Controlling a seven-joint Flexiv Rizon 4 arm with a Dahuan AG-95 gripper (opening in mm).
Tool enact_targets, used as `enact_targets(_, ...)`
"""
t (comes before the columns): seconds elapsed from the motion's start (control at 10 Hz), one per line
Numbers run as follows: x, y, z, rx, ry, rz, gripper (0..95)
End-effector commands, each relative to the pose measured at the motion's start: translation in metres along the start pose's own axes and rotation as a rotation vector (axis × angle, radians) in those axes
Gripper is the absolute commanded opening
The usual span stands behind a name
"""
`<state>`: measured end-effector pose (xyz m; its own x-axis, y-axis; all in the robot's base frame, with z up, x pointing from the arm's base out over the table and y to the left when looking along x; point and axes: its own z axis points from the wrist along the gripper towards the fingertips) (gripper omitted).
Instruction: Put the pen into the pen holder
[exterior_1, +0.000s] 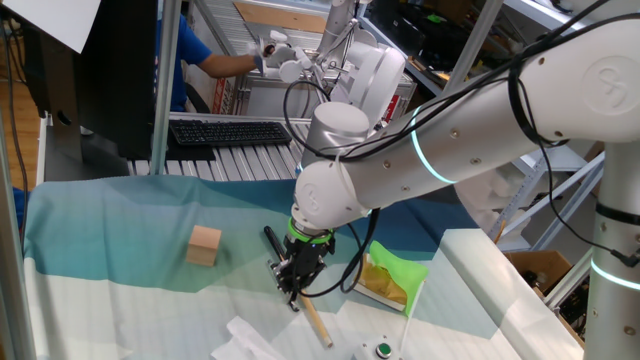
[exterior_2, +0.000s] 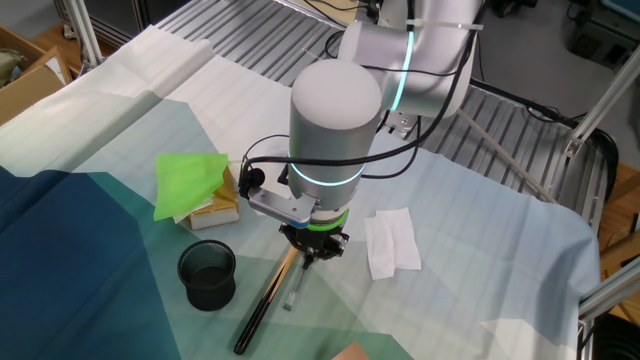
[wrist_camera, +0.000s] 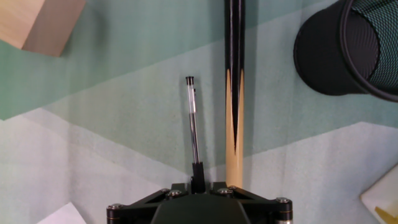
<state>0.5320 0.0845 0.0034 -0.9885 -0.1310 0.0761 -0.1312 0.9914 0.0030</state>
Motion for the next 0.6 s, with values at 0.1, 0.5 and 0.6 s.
enact_targets(0.1, -0.0005, 0.0001, 0.0013, -0.001, -0.003, 0.003, 0.0)
enact_targets(0.5, 0.0005, 0.0006, -0.0023, -0.029, 0.004, 0.031, 0.0)
enact_targets(0.6, 0.0007, 0.0007, -0.0032, -0.032, 0.003, 0.035, 0.0)
